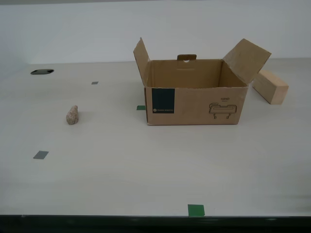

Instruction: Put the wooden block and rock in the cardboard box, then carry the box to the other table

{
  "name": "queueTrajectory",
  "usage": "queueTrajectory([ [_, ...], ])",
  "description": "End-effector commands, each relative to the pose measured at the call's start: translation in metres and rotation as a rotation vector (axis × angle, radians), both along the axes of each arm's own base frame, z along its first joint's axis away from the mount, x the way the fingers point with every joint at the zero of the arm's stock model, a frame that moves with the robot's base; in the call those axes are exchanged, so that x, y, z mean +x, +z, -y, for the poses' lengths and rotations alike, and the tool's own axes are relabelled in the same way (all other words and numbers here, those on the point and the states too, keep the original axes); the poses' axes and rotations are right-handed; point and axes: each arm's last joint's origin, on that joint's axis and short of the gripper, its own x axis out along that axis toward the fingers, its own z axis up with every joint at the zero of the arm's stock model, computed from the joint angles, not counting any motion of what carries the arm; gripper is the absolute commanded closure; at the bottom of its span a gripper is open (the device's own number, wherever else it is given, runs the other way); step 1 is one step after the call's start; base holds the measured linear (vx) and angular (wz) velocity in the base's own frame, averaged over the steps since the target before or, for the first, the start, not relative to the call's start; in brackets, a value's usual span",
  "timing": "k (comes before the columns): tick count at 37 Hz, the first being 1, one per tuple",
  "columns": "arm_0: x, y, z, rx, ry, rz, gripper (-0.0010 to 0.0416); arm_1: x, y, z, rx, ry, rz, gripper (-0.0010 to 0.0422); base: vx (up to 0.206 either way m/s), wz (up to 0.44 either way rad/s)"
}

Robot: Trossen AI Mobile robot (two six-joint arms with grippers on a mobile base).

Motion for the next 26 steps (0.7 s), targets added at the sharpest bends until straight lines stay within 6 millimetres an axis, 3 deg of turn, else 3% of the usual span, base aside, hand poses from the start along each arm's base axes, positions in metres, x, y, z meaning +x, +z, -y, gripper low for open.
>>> queueTrajectory([
  [1, 0.001, -0.001, 0.000, 0.004, 0.003, 0.000, 0.0018, -0.002, -0.001, 0.000, -0.005, 0.007, -0.020, 0.0016, 0.000, 0.000],
  [12, -0.001, -0.002, -0.001, 0.021, -0.012, -0.028, 0.0018, 0.005, -0.022, 0.000, -0.030, 0.045, -0.248, 0.0016, 0.000, 0.000],
  [26, -0.003, -0.004, -0.003, 0.044, -0.029, -0.055, 0.0018, 0.042, -0.057, -0.002, 0.047, 0.090, -0.463, 0.0016, 0.000, 0.000],
])
